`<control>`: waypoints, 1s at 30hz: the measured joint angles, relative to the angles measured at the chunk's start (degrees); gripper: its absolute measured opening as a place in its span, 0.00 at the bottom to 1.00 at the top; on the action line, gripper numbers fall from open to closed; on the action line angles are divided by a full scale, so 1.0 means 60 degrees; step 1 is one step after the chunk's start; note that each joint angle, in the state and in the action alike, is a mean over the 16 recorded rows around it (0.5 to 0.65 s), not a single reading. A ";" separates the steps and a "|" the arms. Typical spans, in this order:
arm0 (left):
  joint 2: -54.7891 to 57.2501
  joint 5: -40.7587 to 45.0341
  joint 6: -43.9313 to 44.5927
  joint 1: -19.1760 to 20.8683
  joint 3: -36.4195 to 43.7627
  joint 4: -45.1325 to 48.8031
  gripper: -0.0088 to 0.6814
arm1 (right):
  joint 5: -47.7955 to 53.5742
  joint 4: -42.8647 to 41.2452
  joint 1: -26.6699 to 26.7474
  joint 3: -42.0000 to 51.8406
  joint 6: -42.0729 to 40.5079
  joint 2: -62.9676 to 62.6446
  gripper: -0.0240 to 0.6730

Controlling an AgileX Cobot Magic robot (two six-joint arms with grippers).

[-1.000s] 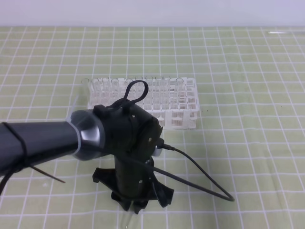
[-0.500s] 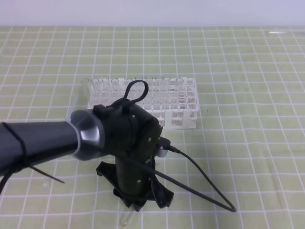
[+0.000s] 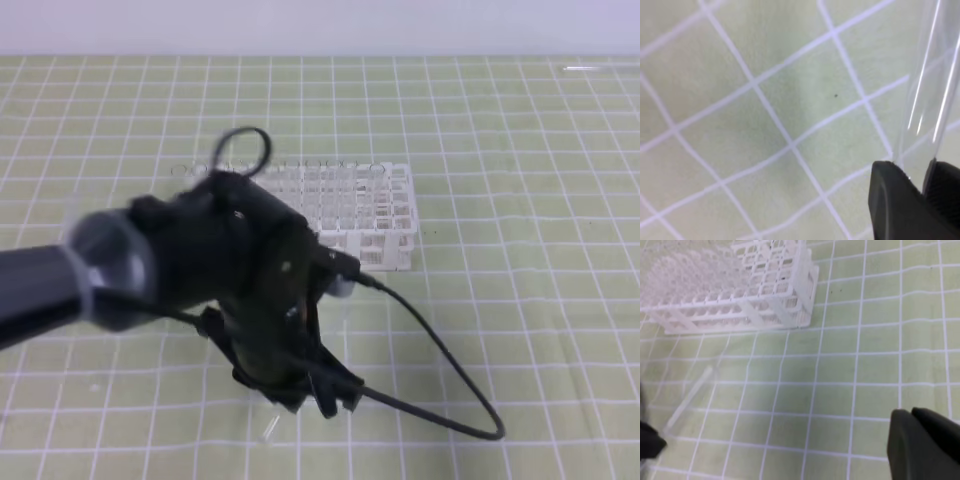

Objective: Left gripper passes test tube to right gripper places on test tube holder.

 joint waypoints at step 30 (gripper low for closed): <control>-1.0048 -0.5435 -0.0428 0.0002 0.6114 -0.0083 0.10 | 0.1746 0.1791 0.0891 -0.2745 -0.0504 0.0629 0.01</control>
